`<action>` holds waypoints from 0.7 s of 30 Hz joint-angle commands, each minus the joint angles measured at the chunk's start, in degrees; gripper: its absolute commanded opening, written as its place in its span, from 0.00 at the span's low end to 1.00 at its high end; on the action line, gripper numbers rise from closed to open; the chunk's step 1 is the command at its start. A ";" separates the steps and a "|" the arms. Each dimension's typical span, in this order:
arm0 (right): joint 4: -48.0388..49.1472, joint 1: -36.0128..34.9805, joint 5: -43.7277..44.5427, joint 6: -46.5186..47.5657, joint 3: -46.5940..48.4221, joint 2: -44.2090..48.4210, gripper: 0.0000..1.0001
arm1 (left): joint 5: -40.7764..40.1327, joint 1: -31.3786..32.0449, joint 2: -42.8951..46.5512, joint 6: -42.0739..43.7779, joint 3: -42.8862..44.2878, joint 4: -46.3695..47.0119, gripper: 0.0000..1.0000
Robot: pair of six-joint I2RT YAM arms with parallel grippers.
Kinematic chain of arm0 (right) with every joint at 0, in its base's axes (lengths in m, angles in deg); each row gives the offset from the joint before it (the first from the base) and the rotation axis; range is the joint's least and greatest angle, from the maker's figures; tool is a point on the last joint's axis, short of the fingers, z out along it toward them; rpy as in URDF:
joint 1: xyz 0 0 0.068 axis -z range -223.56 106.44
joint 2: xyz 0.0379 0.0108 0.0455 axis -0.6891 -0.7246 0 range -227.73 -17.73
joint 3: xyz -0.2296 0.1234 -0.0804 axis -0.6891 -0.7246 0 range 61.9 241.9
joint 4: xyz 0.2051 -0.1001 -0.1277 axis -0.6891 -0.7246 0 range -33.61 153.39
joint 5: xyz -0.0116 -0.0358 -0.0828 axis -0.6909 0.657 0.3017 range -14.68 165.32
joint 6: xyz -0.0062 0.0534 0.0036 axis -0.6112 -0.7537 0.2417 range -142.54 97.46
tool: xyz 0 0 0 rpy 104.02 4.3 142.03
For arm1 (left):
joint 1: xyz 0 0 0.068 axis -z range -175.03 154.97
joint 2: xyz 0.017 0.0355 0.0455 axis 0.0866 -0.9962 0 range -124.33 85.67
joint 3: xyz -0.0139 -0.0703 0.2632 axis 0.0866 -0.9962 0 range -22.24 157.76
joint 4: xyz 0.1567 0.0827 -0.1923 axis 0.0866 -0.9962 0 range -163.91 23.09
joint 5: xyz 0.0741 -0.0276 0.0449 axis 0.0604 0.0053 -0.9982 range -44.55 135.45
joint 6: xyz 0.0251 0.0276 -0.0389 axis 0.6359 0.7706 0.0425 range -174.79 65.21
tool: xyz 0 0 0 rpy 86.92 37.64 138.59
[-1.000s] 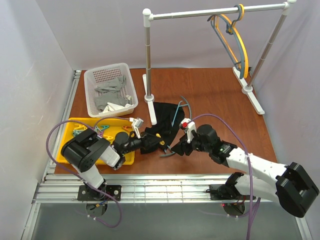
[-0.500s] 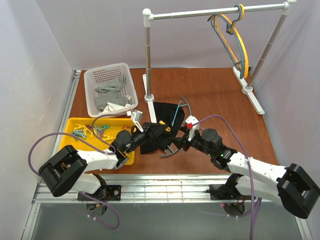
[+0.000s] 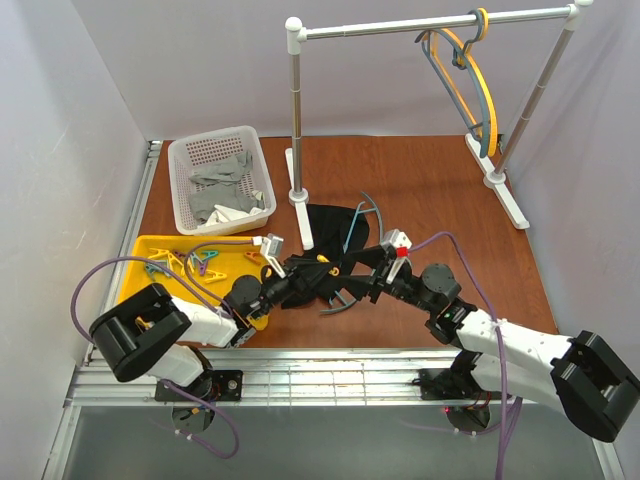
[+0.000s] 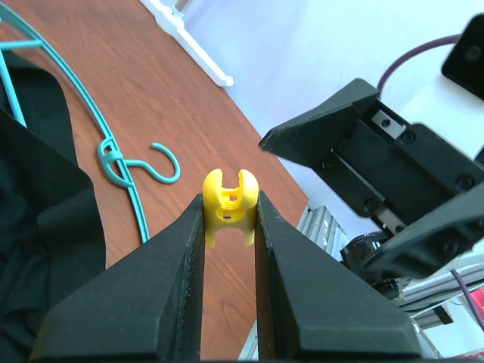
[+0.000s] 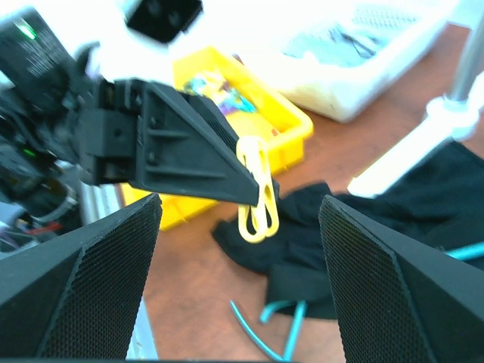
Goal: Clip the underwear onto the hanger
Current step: Adjust the clamp.
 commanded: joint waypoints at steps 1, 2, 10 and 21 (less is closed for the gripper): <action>13.71 2.63 -7.89 -7.73 -0.83 -0.99 0.76 | -1.30 0.18 3.32 1.98 -1.67 14.14 0.00; 15.03 3.16 -9.82 -9.83 -0.83 -1.86 0.77 | -1.04 0.18 3.68 1.80 -1.94 15.28 0.00; 22.69 7.21 -14.49 -16.97 -1.88 -6.34 0.78 | -1.21 0.36 7.29 0.92 -3.87 21.01 0.00; 30.60 7.56 -17.22 -20.75 -2.85 -12.41 0.79 | 0.45 1.23 9.75 1.19 -0.71 22.94 0.00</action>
